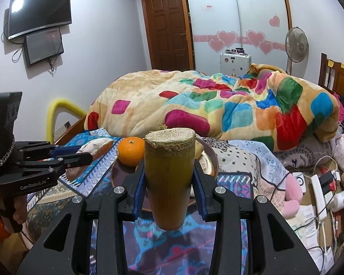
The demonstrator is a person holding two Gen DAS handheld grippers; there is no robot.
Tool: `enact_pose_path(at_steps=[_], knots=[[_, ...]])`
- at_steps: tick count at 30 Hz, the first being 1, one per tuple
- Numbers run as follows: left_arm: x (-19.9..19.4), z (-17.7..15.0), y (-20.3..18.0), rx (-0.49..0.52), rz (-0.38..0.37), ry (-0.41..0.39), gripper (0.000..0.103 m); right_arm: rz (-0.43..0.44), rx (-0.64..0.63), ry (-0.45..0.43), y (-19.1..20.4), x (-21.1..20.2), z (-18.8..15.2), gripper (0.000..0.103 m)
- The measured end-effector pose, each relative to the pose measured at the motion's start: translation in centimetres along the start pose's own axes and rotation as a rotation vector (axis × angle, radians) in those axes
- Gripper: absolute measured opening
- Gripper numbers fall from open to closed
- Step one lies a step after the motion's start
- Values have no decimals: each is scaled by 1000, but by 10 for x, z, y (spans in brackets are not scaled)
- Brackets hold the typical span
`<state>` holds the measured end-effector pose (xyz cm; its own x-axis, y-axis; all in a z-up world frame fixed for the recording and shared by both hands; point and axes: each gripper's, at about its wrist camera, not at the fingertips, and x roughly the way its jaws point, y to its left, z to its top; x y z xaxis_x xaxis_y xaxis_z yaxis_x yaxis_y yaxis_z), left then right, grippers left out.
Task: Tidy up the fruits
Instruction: 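Lift both fruits onto the brown plate and open both grippers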
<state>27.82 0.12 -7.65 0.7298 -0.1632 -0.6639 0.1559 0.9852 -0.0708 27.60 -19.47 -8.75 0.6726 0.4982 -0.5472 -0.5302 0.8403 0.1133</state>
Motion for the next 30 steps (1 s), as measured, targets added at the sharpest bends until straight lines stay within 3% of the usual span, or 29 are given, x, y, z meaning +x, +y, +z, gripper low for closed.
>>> enact_pose_path(at_steps=[14, 24, 30], knots=[[47, 17, -16, 15, 23, -4, 21, 7, 6, 54, -7, 43, 10, 34], [57, 16, -24, 57, 31, -5, 22, -22, -10, 71, -10, 54, 10, 37], [63, 14, -23, 32, 0, 37, 25, -21, -14, 107, -13, 60, 8, 42]])
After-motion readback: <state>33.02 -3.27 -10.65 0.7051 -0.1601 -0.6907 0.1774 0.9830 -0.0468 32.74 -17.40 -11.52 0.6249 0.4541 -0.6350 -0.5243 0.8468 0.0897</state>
